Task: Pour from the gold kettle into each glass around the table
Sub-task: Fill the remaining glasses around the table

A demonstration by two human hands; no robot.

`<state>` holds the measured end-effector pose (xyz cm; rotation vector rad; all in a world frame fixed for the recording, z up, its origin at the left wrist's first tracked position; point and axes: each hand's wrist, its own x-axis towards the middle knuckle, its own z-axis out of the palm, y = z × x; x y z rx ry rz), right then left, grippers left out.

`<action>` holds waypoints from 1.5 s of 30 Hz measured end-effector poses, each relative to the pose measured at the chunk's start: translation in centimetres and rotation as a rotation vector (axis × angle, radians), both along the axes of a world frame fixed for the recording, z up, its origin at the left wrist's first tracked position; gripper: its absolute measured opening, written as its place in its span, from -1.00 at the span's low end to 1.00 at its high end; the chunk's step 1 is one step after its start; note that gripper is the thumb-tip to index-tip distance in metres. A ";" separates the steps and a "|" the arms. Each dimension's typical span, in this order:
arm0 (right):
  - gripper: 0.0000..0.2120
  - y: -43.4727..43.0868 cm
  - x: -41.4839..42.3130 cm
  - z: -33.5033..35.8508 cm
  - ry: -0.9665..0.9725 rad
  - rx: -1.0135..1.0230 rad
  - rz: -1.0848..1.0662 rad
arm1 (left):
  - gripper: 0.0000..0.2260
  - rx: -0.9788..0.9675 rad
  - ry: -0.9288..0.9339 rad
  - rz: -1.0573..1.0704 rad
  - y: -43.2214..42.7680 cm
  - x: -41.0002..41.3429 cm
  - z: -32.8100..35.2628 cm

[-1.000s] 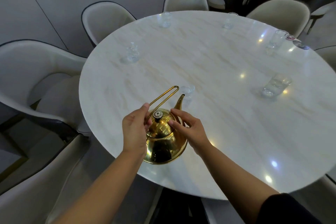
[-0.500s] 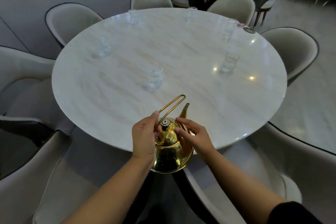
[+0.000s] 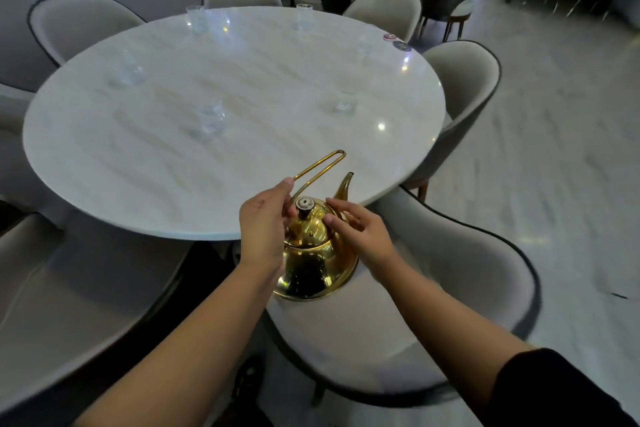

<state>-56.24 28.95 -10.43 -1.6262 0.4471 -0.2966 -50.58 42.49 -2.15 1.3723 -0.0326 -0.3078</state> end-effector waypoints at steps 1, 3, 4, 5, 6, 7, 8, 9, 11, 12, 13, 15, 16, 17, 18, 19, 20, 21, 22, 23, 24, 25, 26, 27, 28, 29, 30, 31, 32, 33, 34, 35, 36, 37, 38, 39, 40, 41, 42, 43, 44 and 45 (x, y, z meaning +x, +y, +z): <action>-0.64 -0.8 -1.3 0.2 0.004 0.002 0.003 | -0.61 -0.007 0.003 -0.007 -0.8 -1.2 0.1; -0.62 -2.2 -3.6 0.5 0.011 0.009 0.008 | -0.63 -0.020 0.006 -0.022 -2.4 -3.3 0.5; -0.61 -2.8 -4.6 0.6 0.010 0.016 0.010 | -0.63 -0.020 0.006 -0.028 -3.0 -4.2 0.7; -0.59 -3.4 -5.6 0.7 0.009 0.021 0.006 | -0.63 -0.017 0.003 -0.037 -3.7 -5.0 0.9; -0.56 -4.0 -6.4 0.8 0.010 0.024 -0.002 | -0.63 -0.014 -0.002 -0.052 -4.3 -5.7 1.1; -0.54 -4.5 -7.2 0.9 0.013 0.026 -0.010 | -0.63 -0.007 -0.005 -0.065 -5.0 -6.3 1.2; -0.53 -5.1 -7.8 1.0 0.016 0.031 -0.016 | -0.62 0.005 -0.004 -0.075 -5.6 -6.9 1.3; -0.54 -5.7 -8.4 1.0 0.016 0.038 -0.019 | -0.62 0.020 0.000 -0.080 -6.3 -7.3 1.3; -0.56 -7.0 -9.2 1.0 0.022 0.046 -0.014 | -0.60 0.040 0.016 -0.085 -7.6 -8.0 1.3; -0.58 -7.7 -9.5 1.0 0.029 0.046 -0.001 | -0.60 0.048 0.023 -0.084 -8.4 -8.2 1.2; -0.60 -8.4 -9.7 0.9 0.038 0.048 0.023 | -0.60 0.051 0.031 -0.080 -9.1 -8.4 1.1; -0.68 -10.2 -10.0 0.6 0.057 0.056 0.098 | -0.58 0.041 0.043 -0.066 -10.6 -8.5 0.9; -0.70 -11.2 -9.9 0.4 0.067 0.055 0.135 | -0.57 0.040 0.044 -0.060 -11.4 -8.5 0.7; -0.70 -12.3 -9.8 0.2 0.075 0.048 0.167 | -0.54 0.041 0.042 -0.054 -12.3 -8.5 0.5; -0.70 -13.5 -9.5 0.0 0.078 0.041 0.196 | -0.52 0.040 0.037 -0.046 -13.3 -8.3 0.2; -0.70 -14.6 -9.1 -0.3 0.079 0.040 0.215 | -0.49 0.040 0.031 -0.038 -14.3 -8.2 -0.2; -0.70 -15.9 -8.7 -0.5 0.085 0.039 0.226 | -0.48 0.042 0.025 -0.032 -15.3 -8.1 -0.4; -0.70 -17.2 -8.3 -0.7 0.091 0.043 0.238 | -0.48 0.038 0.026 -0.028 -16.4 -7.9 -0.6; -0.69 -18.5 -7.9 -0.7 0.100 0.044 0.259 | -0.48 0.029 0.028 -0.019 -17.5 -7.8 -0.7; -0.65 -19.9 -7.4 -0.6 0.109 0.047 0.289 | -0.48 0.016 0.035 -0.005 -18.8 -7.6 -0.7; -0.60 -21.2 -7.0 -0.6 0.121 0.048 0.319 | -0.48 0.009 0.044 0.016 -19.9 -7.4 -0.6; -0.56 -22.3 -6.6 -0.5 0.131 0.050 0.343 | -0.47 0.005 0.051 0.039 -20.9 -7.3 -0.4; -0.55 -23.6 -6.2 -0.3 0.135 0.049 0.360 | -0.47 0.000 0.054 0.059 -22.0 -7.2 -0.2; -0.58 -24.7 -5.8 0.0 0.136 0.047 0.371 | -0.47 -0.001 0.057 0.072 -23.0 -7.0 0.0; -0.61 -25.7 -5.3 0.3 0.135 0.046 0.383 | -0.47 -0.001 0.061 0.084 -23.9 -6.9 0.3; -0.64 -26.7 -4.8 0.7 0.128 0.045 0.395 | -0.48 -0.001 0.062 0.100 -24.8 -6.7 0.6; -0.66 -27.6 -4.3 1.0 0.121 0.044 0.407 | -0.48 -0.003 0.060 0.119 -25.6 -6.5 0.9; -0.67 -28.5 -3.8 1.3 0.116 0.048 0.419 | -0.49 -0.003 0.056 0.137 -26.4 -6.3 1.2; -0.67 -29.3 -3.3 1.6 0.116 0.055 0.431 | -0.49 0.000 0.053 0.152 -27.2 -6.1 1.5; -0.68 -30.1 -2.7 2.0 0.116 0.057 0.447 | -0.48 0.002 0.047 0.167 -27.9 -5.8 1.7; -0.68 -30.9 -2.2 2.2 0.113 0.054 0.463 | -0.48 0.002 0.039 0.182 -28.6 -5.6 1.9; -0.67 -31.7 -1.7 2.4 0.109 0.053 0.479 | -0.48 0.004 0.032 0.199 -29.4 -5.4 2.1; -0.66 -32.6 -1.1 2.5 0.108 0.051 0.496 | -0.48 0.008 0.028 0.219 -30.2 -5.2 2.2; -0.64 -33.5 -0.6 2.5 0.108 0.047 0.515 | -0.48 0.013 0.027 0.241 -31.1 -5.0 2.3; -0.63 -34.4 -0.1 2.4 0.110 0.040 0.536 | -0.49 0.017 0.031 0.267 -32.0 -4.8 2.3; -0.61 -35.3 0.4 2.4 0.116 0.038 0.555 | -0.50 0.020 0.036 0.296 -32.9 -4.7 2.3; -0.61 -36.2 1.0 2.4 0.123 0.042 0.577 | -0.52 0.022 0.041 0.329 -33.8 -4.6 2.3; -0.61 -37.2 1.6 2.5 0.129 0.049 0.604 | -0.55 0.023 0.044 0.363 -34.7 -4.5 2.3; -0.61 -38.2 2.3 2.7 0.134 0.052 0.639 | -0.57 0.026 0.047 0.398 -35.7 -4.4 2.3; -0.61 -39.3 2.9 2.9 0.141 0.047 0.679 | -0.59 0.029 0.051 0.438 -36.7 -4.4 2.4; -0.61 -40.4 3.6 3.1 0.150 0.037 0.717 | -0.59 0.028 0.053 0.478 -37.8 -4.3 2.4; -0.61 -41.5 4.3 3.3 0.158 0.025 0.757 | -0.59 0.024 0.053 0.518 -38.9 -4.3 2.4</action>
